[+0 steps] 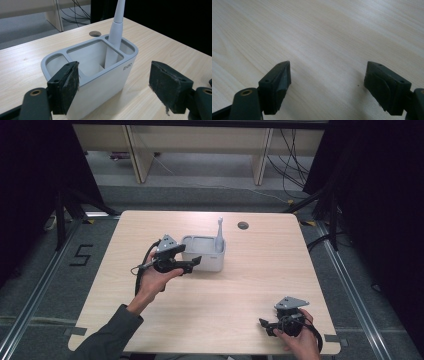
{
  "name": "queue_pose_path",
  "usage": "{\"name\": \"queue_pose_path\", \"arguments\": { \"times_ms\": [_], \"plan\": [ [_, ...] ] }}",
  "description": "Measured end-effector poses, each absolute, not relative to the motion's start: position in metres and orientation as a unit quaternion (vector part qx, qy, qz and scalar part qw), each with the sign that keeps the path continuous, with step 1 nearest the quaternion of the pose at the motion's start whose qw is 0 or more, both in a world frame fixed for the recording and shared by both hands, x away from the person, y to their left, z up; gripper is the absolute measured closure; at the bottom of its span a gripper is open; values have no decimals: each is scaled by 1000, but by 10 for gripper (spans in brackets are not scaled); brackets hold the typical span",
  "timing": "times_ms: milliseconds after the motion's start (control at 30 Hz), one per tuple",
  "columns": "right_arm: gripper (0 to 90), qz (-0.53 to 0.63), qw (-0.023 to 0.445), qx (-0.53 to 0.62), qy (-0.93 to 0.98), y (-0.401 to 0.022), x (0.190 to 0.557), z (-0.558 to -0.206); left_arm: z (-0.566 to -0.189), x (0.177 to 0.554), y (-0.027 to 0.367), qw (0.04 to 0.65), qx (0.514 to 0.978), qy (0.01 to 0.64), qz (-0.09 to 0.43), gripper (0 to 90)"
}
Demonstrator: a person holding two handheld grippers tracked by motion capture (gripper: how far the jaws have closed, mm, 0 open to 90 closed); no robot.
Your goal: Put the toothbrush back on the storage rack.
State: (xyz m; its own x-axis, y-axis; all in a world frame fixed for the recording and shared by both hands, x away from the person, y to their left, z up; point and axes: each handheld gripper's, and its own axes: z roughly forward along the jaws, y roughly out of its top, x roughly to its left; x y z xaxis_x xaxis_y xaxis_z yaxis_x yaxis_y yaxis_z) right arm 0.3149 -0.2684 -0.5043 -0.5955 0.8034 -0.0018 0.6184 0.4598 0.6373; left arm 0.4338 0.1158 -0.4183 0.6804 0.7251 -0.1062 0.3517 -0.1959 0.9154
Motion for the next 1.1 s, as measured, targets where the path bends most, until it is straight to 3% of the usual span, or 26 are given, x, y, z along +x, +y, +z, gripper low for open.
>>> {"name": "queue_pose_path", "arguments": {
  "times_ms": [1100],
  "plan": [
    [222,298,148,430,839,-268,315,-504,-427,381,141,502,789,308,174,155]
  ]
}}
